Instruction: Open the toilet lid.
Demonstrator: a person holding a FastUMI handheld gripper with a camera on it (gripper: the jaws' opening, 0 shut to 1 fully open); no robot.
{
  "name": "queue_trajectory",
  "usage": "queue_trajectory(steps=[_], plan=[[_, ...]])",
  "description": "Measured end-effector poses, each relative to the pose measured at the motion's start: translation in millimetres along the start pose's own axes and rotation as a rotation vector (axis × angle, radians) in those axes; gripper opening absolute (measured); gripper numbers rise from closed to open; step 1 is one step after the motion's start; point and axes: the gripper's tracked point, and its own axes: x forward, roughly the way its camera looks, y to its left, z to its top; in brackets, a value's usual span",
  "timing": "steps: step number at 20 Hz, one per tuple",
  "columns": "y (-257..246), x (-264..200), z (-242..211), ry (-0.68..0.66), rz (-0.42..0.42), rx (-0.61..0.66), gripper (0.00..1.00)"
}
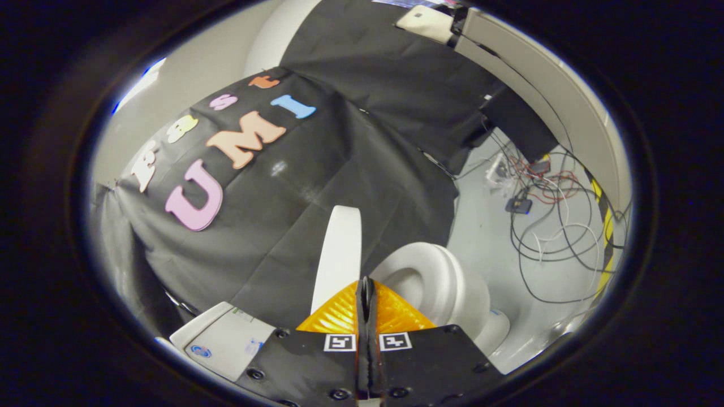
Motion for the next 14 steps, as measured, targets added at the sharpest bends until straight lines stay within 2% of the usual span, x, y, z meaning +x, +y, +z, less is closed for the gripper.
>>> queue_trajectory(steps=[5,10,14], plan=[[64.2,-4.1,11.1,-0.020,0.104,-0.173,0.01],[103.7,-8.3,9.0,-0.007,0.153,-0.353,0.01],[127.8,-14.1,6.6,-0.015,0.162,-0.399,0.01]])
